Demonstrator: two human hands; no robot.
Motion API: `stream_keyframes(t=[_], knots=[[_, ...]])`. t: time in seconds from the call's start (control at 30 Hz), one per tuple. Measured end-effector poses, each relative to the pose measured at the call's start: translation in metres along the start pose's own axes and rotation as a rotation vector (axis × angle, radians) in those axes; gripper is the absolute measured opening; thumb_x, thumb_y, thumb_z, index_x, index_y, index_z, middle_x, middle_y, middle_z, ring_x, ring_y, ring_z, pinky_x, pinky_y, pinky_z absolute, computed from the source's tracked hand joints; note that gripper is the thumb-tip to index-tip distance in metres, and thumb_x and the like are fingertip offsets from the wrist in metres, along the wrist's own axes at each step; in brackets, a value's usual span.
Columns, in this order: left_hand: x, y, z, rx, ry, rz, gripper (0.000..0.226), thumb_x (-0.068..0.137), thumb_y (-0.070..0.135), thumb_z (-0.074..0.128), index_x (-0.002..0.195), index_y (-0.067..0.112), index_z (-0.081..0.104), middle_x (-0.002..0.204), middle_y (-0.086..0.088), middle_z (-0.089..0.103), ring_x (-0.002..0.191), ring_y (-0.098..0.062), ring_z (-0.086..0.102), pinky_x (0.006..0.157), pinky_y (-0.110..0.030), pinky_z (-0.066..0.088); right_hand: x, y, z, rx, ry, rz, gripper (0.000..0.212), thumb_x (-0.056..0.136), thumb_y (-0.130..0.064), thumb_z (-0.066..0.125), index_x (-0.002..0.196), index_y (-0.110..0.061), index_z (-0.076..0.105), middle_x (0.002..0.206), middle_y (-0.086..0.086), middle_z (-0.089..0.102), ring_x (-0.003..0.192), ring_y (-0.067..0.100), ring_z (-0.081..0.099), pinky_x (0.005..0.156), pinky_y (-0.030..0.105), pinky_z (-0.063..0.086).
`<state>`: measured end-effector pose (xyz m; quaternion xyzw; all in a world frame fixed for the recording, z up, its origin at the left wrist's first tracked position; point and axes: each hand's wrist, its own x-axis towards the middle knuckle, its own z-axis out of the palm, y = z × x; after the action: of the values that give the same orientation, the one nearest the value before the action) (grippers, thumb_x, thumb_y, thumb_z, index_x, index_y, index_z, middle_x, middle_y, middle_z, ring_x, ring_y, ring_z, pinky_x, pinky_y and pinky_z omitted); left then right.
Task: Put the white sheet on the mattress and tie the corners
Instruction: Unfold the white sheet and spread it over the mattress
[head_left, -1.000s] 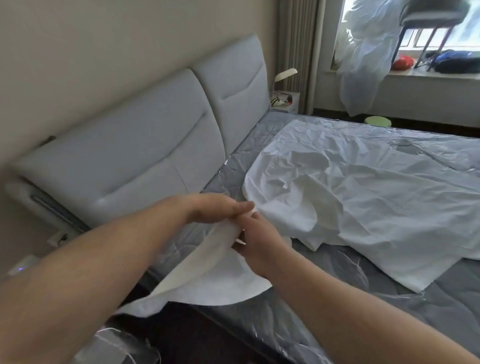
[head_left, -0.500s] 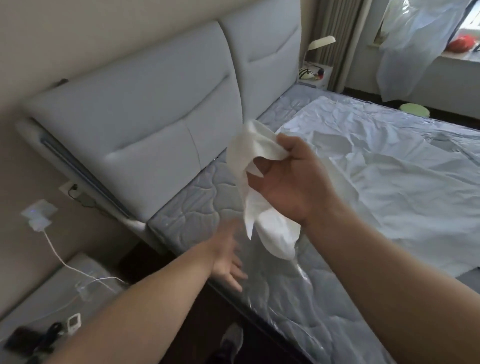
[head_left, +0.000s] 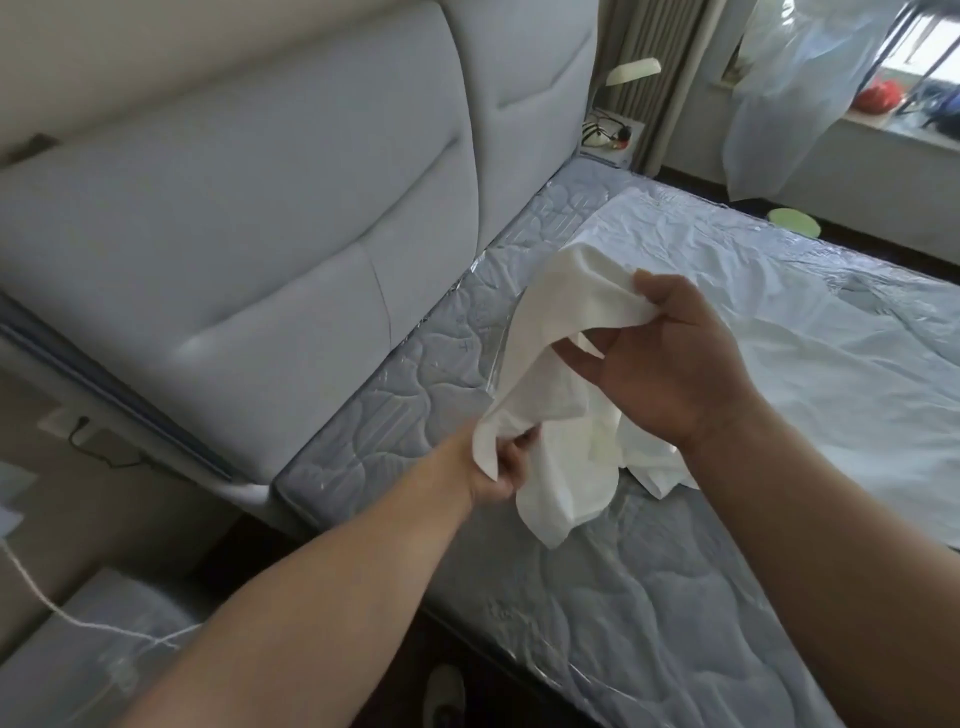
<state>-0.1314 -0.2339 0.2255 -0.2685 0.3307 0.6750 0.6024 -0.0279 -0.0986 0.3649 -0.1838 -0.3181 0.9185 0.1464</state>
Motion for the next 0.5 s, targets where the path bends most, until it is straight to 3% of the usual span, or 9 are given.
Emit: stream_keyframes(t=[0.07,0.2,0.27,0.37,0.43,0.5], knots=[[0.005,0.048,0.007,0.09,0.088,0.09,0.022,0.1,0.005,0.05,0.084,0.002,0.065,0.072,-0.01,0.063,0.047,-0.013,0.059,0.031,-0.018,0.041,0.016,-0.004,0.0,-0.007,0.067,-0.036,0.024,0.094,-0.018,0.055,0.118,-0.015,0.056,0.125,0.01,0.062,0.118,0.028,0.063,0.102,0.055,0.05],[-0.014,0.146,0.048,0.441,0.298,0.433,0.032,0.105,-0.005,0.042,0.074,0.002,0.046,0.056,-0.012,0.047,0.036,-0.008,0.046,0.036,-0.016,0.038,0.038,-0.013,-0.007,-0.006,0.22,-0.09,0.028,0.091,-0.017,0.058,0.119,-0.015,0.053,0.118,0.008,0.063,0.11,0.027,0.066,0.091,0.049,0.057],[-0.026,0.194,0.081,0.437,0.324,0.616,0.018,0.099,-0.009,0.049,0.087,0.0,0.058,0.07,-0.016,0.057,0.046,-0.013,0.057,0.042,-0.018,0.044,0.045,-0.015,-0.009,-0.014,0.257,-0.108,0.02,0.092,-0.016,0.06,0.111,-0.015,0.054,0.116,0.009,0.063,0.107,0.028,0.068,0.089,0.048,0.057],[-0.046,0.253,0.132,0.516,0.283,0.886,0.015,0.094,0.0,0.062,0.096,0.013,0.069,0.092,-0.009,0.066,0.079,-0.022,0.063,0.063,-0.034,0.052,0.055,-0.01,0.0,-0.071,0.262,-0.107,0.01,0.096,-0.015,0.058,0.105,-0.015,0.057,0.116,0.008,0.065,0.104,0.025,0.07,0.089,0.047,0.058],[-0.062,0.276,0.155,0.645,0.209,1.073,0.015,0.097,0.005,0.064,0.099,0.018,0.07,0.099,-0.005,0.069,0.085,-0.02,0.065,0.075,-0.033,0.056,0.062,-0.001,0.01,-0.11,0.235,-0.079,0.02,0.097,-0.015,0.056,0.117,-0.014,0.055,0.119,0.009,0.067,0.103,0.023,0.07,0.092,0.046,0.058],[-0.072,0.294,0.163,0.772,0.141,1.195,0.015,0.098,0.007,0.064,0.1,0.02,0.071,0.097,-0.002,0.071,0.082,-0.014,0.067,0.074,-0.026,0.057,0.072,0.015,0.023,-0.132,0.226,-0.032,0.027,0.097,-0.013,0.054,0.124,-0.013,0.055,0.118,0.01,0.068,0.096,0.022,0.071,0.093,0.045,0.056]])
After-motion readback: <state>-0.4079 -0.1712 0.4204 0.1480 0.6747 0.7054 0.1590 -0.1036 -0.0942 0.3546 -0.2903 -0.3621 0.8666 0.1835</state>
